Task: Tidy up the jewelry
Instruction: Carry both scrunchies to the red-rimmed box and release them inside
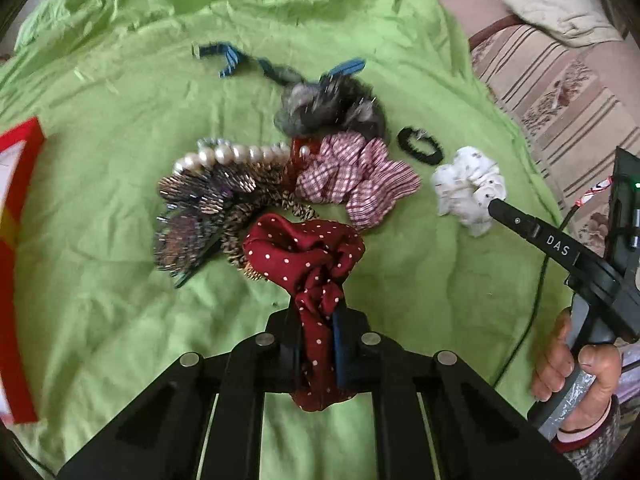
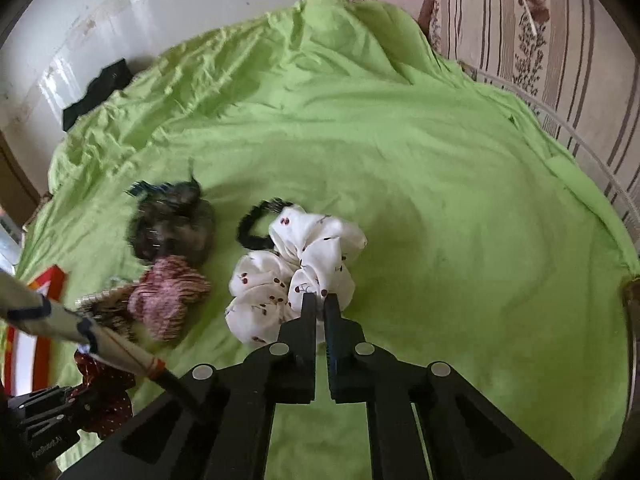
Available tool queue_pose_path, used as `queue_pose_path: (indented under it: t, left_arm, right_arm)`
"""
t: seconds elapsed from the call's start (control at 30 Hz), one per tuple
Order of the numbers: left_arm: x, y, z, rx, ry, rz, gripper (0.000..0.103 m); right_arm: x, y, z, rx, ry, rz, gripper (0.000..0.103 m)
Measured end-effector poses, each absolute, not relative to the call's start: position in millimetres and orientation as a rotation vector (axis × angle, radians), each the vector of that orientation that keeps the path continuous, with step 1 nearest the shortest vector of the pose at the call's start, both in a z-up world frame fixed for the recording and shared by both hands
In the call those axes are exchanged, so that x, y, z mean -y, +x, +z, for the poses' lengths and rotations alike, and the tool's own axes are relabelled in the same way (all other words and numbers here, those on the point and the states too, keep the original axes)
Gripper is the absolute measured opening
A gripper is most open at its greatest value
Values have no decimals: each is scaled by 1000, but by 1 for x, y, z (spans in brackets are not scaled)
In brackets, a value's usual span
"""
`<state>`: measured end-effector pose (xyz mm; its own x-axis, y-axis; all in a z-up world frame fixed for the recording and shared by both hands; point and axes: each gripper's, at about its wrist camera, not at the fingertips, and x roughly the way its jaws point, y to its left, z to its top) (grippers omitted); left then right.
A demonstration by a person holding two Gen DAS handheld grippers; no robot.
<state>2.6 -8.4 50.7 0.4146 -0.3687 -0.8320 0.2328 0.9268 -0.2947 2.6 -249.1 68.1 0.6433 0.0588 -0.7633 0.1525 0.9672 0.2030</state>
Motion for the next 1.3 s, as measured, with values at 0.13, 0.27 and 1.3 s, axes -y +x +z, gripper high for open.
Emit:
queue_pose_path:
  t: [0.13,0.27,1.3]
  left_arm:
    - [-12,-24,81,-1009,-159,-389,11]
    - [-49,-48,103,-971,-208,-367,11]
    - [-374,-107,79,-946,-319,351,19]
  right_arm:
    - [232,-18,94,-836,230,-15,2]
    - [206,-35,116,-811,192,34,2]
    - [-129,-58,93,-1010,9,640,3]
